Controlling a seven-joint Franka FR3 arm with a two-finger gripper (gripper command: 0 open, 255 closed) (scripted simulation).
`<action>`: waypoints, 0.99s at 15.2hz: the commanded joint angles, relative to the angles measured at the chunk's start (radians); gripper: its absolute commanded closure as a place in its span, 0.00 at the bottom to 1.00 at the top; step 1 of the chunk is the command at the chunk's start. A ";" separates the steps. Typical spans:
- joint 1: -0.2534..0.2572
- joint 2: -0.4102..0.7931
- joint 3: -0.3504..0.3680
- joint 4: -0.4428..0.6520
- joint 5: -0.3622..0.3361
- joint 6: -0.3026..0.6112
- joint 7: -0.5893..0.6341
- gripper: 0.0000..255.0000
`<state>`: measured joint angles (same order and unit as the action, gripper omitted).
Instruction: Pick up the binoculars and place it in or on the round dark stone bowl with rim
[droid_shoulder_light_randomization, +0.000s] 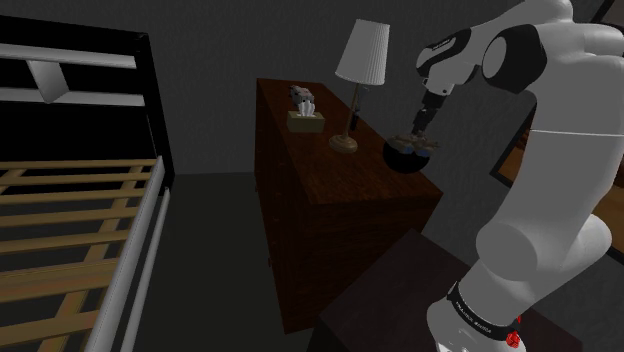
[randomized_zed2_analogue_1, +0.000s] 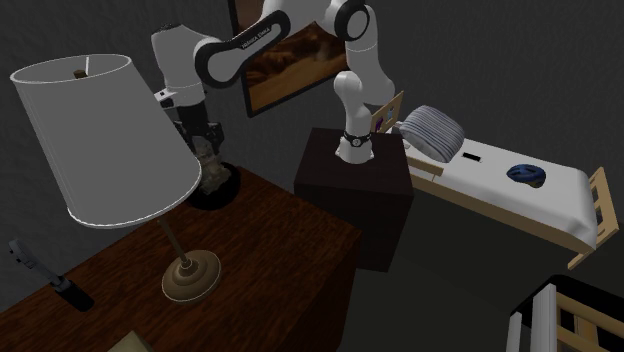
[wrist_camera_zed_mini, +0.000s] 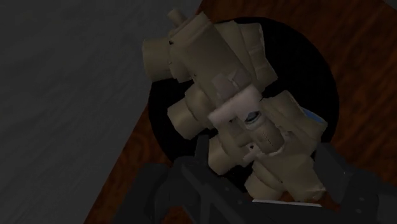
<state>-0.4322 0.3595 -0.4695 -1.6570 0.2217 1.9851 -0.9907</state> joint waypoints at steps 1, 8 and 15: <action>0.000 0.001 0.000 -0.001 0.000 -0.001 0.000 0.00; -0.001 -0.030 -0.009 0.086 -0.021 -0.114 0.016 0.00; -0.001 -0.030 -0.009 0.086 -0.021 -0.114 0.016 0.00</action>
<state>-0.4330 0.3294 -0.4785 -1.5715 0.2012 1.8714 -0.9749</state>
